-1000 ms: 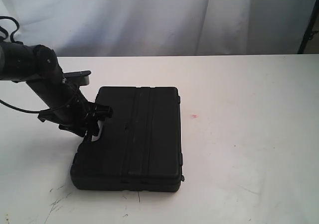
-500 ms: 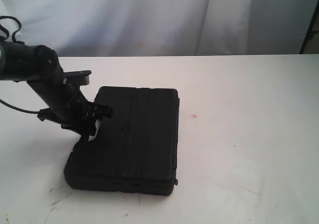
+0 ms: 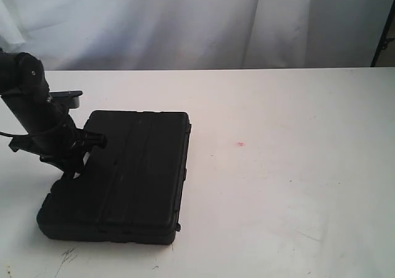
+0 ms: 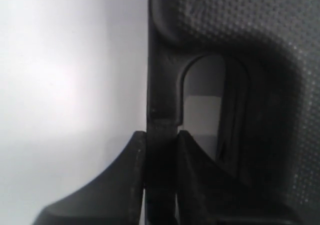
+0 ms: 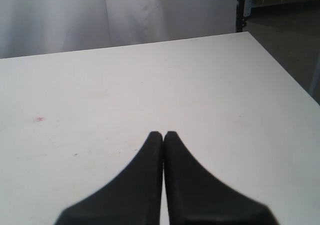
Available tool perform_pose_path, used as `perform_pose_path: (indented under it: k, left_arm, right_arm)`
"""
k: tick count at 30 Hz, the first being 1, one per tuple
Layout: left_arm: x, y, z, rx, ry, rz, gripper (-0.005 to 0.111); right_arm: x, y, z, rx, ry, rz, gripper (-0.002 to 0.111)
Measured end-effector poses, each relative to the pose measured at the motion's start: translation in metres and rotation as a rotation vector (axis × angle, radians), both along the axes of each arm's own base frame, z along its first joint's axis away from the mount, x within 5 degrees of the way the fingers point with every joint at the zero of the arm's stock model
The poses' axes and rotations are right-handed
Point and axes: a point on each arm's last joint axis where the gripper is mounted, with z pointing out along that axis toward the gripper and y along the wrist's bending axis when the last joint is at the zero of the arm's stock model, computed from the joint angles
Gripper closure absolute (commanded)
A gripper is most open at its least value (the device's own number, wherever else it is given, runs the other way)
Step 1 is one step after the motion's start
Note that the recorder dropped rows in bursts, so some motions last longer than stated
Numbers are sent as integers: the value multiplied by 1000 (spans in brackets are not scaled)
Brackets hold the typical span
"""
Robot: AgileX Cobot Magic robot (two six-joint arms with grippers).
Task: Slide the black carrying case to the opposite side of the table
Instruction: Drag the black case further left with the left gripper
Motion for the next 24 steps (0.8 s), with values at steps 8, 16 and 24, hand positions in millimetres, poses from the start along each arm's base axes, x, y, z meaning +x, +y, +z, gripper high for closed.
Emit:
perform_pose_path:
  k: [8, 16, 24]
  left_arm:
    - [3, 34, 6, 47, -8, 39, 107]
    - [2, 57, 15, 103, -14, 46, 107]
    - [2, 63, 15, 165, -15, 1, 107]
  right_arm:
    - [0, 0, 0, 0, 0, 0, 108]
    - [0, 0, 0, 0, 0, 0, 108]
    - [0, 0, 0, 0, 0, 0, 108]
